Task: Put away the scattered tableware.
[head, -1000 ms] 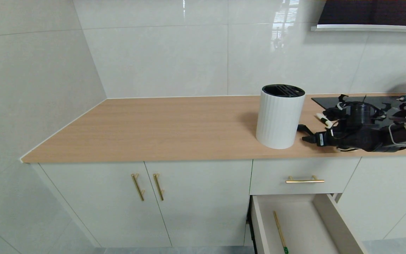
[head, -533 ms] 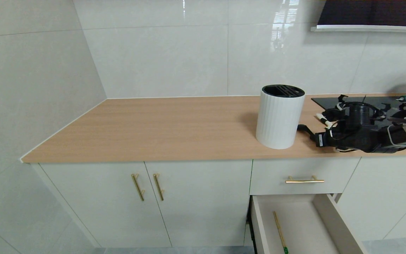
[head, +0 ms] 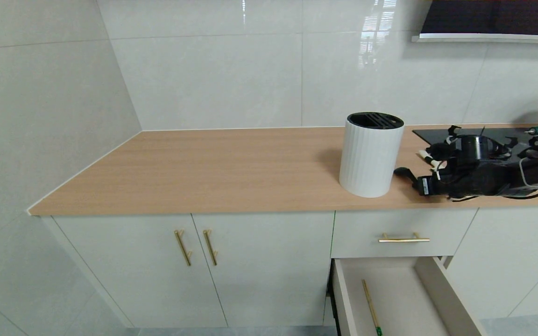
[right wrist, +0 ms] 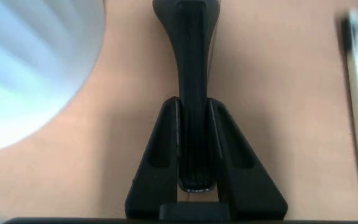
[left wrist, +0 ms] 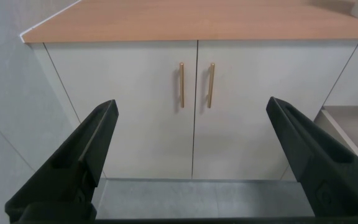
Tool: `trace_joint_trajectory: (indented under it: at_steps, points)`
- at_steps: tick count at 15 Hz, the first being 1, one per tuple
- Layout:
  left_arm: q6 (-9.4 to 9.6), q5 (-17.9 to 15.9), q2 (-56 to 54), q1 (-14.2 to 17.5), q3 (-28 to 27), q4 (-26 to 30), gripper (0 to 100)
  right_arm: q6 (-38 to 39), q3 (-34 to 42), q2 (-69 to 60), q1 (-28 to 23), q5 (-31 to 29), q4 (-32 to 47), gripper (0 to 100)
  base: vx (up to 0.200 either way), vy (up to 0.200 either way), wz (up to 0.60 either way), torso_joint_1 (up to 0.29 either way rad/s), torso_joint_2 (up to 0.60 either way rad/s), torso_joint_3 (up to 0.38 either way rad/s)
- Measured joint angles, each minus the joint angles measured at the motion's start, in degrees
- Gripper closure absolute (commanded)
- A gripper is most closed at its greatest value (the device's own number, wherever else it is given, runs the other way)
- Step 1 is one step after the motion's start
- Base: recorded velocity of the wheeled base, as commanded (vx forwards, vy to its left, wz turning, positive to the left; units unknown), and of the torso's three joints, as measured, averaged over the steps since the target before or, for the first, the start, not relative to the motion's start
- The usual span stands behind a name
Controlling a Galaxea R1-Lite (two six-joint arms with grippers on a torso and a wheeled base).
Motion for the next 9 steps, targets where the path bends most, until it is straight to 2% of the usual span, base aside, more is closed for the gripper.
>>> trace_joint_trajectory:
  at_steps: [2, 4, 9]
  points:
    - [0.00, 0.0, 0.0, 0.0, 0.0, 0.0, 0, 5.5, 1.6, -4.4, 0.2, -2.5, 4.5, 100, 0.000, 0.000, 0.00, 0.000, 0.00, 0.000]
    - [0.00, 0.0, 0.0, 0.0, 0.0, 0.0, 0, 7.8, 6.5, -9.8, 0.5, -3.8, 6.0, 100, 0.000, 0.000, 0.00, 0.000, 0.00, 0.000]
    - [-0.02, 0.0, 0.0, 0.0, 0.0, 0.0, 0, 9.3, 26.6, -26.2, 0.7, -7.1, 6.6, 100, 0.000, 0.000, 0.00, 0.000, 0.00, 0.000]
